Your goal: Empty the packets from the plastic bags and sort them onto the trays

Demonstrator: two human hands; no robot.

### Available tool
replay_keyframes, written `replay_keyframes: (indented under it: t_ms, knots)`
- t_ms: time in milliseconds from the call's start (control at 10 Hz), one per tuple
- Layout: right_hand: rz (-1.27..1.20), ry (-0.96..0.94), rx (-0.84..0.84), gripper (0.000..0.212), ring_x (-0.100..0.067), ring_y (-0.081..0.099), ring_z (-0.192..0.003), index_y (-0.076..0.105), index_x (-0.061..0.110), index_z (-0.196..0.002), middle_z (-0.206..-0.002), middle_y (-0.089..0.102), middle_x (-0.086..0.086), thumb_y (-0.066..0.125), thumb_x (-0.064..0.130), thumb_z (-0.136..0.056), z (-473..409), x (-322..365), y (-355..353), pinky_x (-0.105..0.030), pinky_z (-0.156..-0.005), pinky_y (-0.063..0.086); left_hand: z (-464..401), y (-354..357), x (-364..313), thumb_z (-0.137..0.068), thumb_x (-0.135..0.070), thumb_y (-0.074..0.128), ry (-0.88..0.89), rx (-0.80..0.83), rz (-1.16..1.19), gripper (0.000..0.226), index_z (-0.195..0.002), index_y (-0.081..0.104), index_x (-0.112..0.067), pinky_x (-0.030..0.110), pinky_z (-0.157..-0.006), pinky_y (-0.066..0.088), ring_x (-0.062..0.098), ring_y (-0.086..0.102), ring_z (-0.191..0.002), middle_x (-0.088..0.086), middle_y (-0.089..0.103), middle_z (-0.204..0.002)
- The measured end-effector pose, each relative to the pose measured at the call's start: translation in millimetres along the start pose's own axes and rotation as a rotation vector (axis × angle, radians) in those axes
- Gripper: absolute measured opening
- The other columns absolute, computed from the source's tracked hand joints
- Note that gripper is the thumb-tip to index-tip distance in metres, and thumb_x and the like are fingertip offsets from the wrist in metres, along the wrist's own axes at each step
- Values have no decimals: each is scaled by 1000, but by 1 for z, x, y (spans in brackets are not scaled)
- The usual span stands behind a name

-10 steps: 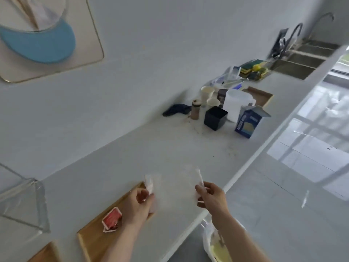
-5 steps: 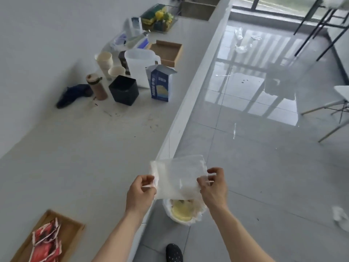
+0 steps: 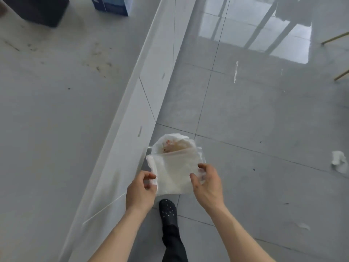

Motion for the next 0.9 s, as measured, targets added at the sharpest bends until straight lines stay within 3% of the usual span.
replay_keyframes:
  t_ms: [200, 400, 500, 600, 700, 900]
  knots:
    - [173, -34, 79, 52, -16, 56, -118, 46, 21, -141, -140, 47, 5, 65, 32, -94, -57, -55, 53, -39, -97, 53, -68, 55, 43, -90, -11, 64, -30, 27, -102, 23, -101, 61, -31, 22, -63, 47, 2, 62, -84, -8, 68, -103]
    - [340, -116, 99, 50, -23, 58, -112, 44, 20, -141, -139, 43, 0, 62, 28, -95, -106, -83, 95, -43, -84, 56, -127, 100, 76, -88, -11, 66, -3, 76, -173, 29, -110, 59, -30, 29, -77, 48, 11, 62, -92, -7, 63, -114]
    - [413, -152, 82, 51, -26, 53, -121, 43, 19, -141, -141, 41, -4, 62, 28, -94, -126, -93, 110, -41, -87, 56, -147, 116, 89, -87, -13, 67, -11, 123, -175, 36, -118, 56, -29, 33, -87, 50, 13, 60, -100, -4, 60, -121]
    - [547, -154, 101, 62, -32, 29, -147, 36, 21, -147, -162, 24, -12, 64, 36, -93, -136, -102, 120, -45, -109, 43, -157, 128, 99, -87, -22, 71, -9, 201, -209, 48, -131, 51, -26, 31, -96, 43, 18, 55, -120, 0, 50, -138]
    - [672, -174, 116, 74, -34, 6, -157, 27, 23, -155, -170, 5, -16, 60, 46, -93, -133, -104, 119, -49, -120, 27, -155, 127, 104, -85, -32, 72, 15, 223, -261, 56, -136, 49, -29, 30, -104, 38, 20, 46, -134, 3, 44, -147]
    - [799, -243, 165, 80, -32, -5, -158, 17, 24, -160, -171, -2, -14, 51, 56, -95, -108, -93, 100, -52, -128, 11, -119, 99, 81, -89, -49, 61, 104, 137, -442, 66, -147, 34, -34, 44, -120, 29, 25, 26, -149, 3, 24, -163]
Point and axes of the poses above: each hand's wrist, its own z-axis away from the middle knuckle, its own y-axis out of the palm, x = y × z, the point moved 4 cm from there along -z, towards the middle knuckle
